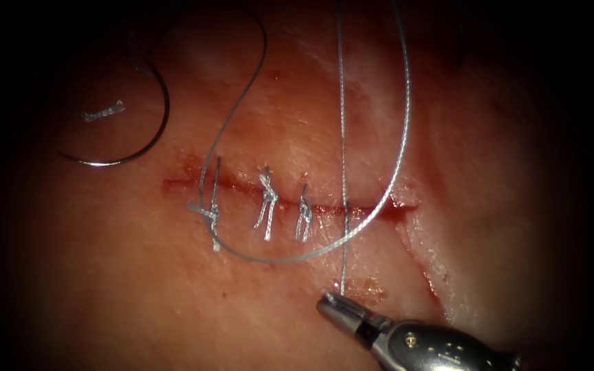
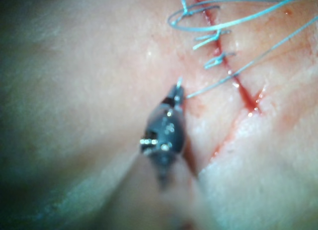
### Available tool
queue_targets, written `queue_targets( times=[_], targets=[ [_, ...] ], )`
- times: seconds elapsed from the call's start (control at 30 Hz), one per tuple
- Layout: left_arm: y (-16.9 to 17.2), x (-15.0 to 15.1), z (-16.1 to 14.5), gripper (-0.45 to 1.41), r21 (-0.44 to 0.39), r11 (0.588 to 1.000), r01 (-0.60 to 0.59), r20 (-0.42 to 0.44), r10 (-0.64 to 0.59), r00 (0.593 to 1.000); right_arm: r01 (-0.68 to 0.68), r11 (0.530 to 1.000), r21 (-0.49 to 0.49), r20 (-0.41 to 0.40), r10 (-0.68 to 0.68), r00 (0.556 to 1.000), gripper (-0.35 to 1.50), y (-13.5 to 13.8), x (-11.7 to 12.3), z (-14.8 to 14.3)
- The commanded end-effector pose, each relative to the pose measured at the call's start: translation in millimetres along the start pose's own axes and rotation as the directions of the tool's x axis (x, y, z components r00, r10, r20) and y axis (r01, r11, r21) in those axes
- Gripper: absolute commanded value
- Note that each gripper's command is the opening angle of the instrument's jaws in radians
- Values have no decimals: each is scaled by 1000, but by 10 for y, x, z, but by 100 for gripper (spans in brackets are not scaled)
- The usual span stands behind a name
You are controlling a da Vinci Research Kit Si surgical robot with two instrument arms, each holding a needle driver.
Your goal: Wound Closure
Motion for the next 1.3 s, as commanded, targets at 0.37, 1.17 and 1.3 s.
queue_targets(
  times=[0.37,1.17,1.3],
  targets=[
    [48,116,-56,-45,-147,986,84,-260,-120,958,-20,997,80,-12,21,1000,116,0,23,-26],
    [133,251,-156,-45,-206,953,220,-570,-300,765,2,985,171,-10,0,1000,74,89,98,13],
    [148,251,-160,-45,-211,951,226,-563,-307,767,27,981,194,-23,-23,999,59,86,105,40]
  ],
)
